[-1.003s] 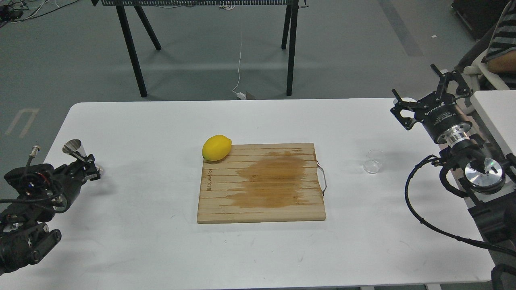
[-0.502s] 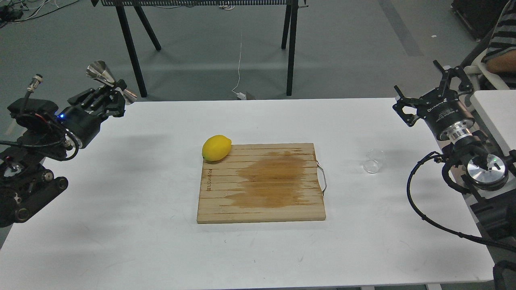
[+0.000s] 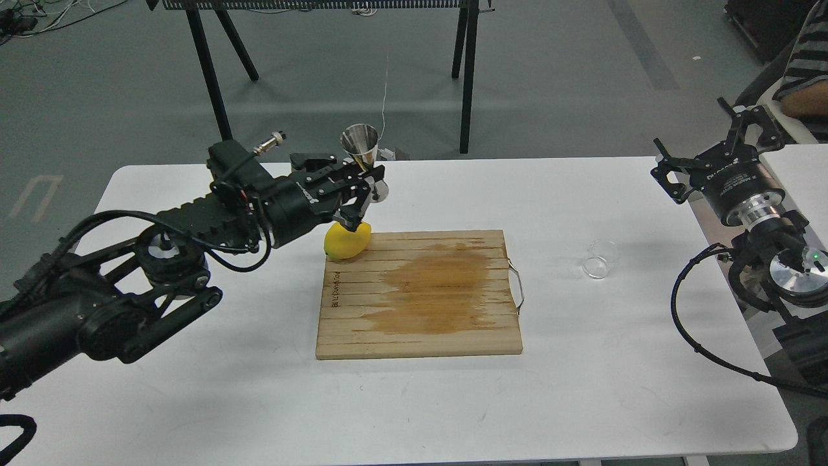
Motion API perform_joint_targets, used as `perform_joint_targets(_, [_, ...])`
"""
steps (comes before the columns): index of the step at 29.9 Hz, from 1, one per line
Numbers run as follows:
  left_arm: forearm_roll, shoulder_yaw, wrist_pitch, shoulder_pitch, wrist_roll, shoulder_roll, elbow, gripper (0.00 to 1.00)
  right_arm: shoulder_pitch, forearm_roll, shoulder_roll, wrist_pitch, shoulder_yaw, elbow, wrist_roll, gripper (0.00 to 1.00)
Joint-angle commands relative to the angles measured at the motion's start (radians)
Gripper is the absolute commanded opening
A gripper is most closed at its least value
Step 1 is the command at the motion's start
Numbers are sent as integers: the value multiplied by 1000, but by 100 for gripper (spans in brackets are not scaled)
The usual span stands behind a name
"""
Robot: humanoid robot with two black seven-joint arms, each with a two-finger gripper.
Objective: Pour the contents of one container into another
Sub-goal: 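Lift the jigger and carry it over the wooden board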
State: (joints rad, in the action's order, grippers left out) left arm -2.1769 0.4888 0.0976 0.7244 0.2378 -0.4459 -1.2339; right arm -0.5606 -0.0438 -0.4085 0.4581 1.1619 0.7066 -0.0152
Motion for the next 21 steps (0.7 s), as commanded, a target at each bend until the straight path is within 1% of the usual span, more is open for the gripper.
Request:
perform_joint_targets(1, [-5,-10,-47,1,0,116,36,2,-5,5,-7,-6,-2,1,0,99])
perform_joint_targets(4, [-5,-30,-76,1,1,185,73,2,-7,5,-16,-7,-2,1,0,99])
perform_joint_targets(7, [-5,-91,-85,1,1,236,128,2,-10,5,-24,-10,-2,1,-2,99])
perform_joint_targets(11, [-5,-108,-67,1,5,331,232,2,-10,5,-21,-29,-2,8,-3,99])
perform_joint_targets(17, [-5,-108,-47,-5,-2,429,275,2,-10,7,-18,-30,-2,-1,-6,99])
perform_joint_targets(19, [-5,-108,-47,-5,-12,446,280,2,-10,7,-15,-30,-2,-1,-6,99])
perform_joint_targets(21, [-5,-108,-33,-6,-23,446,313,2,-12,7,-13,-32,-4,-1,-6,99])
